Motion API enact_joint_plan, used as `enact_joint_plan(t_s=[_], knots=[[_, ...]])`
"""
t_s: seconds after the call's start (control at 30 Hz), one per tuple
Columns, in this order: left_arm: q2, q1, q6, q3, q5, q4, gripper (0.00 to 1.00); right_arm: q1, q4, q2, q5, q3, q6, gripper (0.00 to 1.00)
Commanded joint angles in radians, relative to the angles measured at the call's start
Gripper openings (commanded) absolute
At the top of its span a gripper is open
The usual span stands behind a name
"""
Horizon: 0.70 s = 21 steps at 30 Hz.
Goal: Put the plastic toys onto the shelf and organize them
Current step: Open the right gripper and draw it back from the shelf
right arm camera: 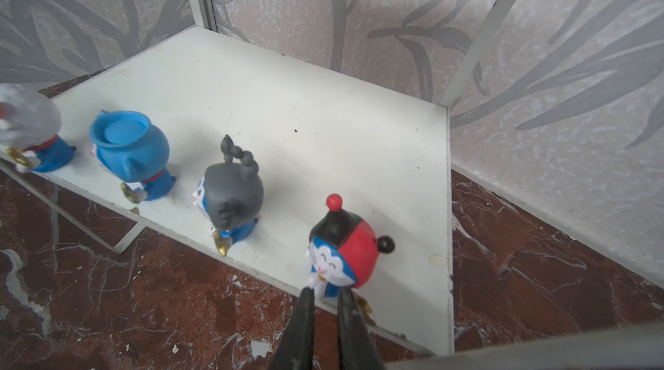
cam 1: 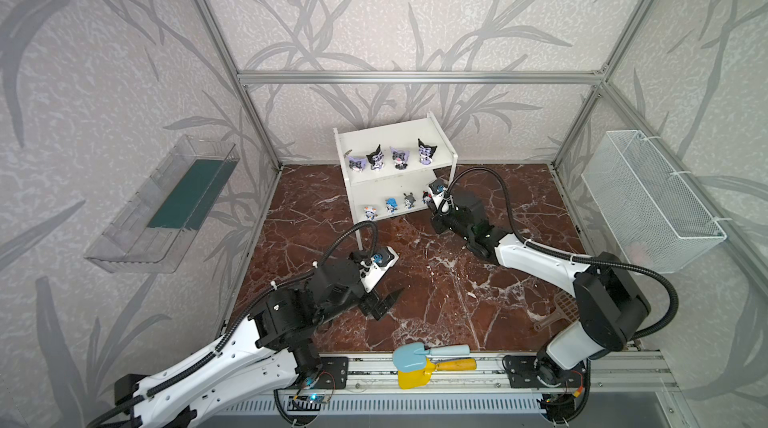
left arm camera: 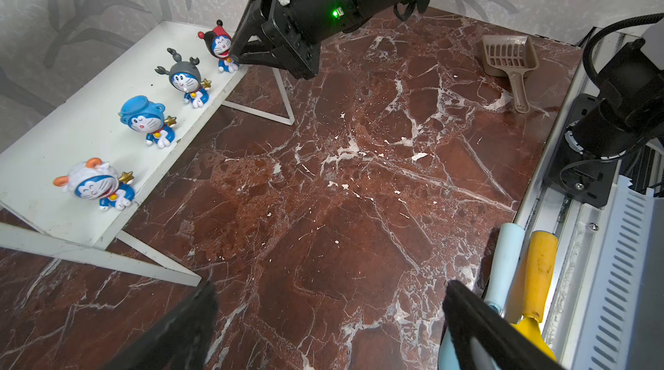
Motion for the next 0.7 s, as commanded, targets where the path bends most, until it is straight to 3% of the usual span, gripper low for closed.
enact_joint_plan(t_s=[0.0,0.37,0.5,0.53,0.67], knots=[[-0.008,0.005,0.015,-0.01,0.002,-0.002,0.99,-0.001,0.023,-0.008,0.004,0.007,0.012,0.16],[-0.002,0.005,-0.015,-0.004,-0.032,-0.002,0.99,-0.002,0.002,-0.114,-0.024,-0.1,0.01,0.18],[0.016,0.005,-0.099,0.01,-0.118,-0.016,0.99,-0.002,-0.058,-0.192,0.017,-0.168,0.011,0.2],[0.021,0.005,-0.13,0.01,-0.158,-0.025,0.99,-0.001,-0.082,-0.213,0.036,-0.185,0.014,0.24],[0.007,0.007,-0.276,-0.008,-0.357,-0.065,0.99,-0.003,-0.176,-0.28,0.136,-0.243,0.055,0.53]])
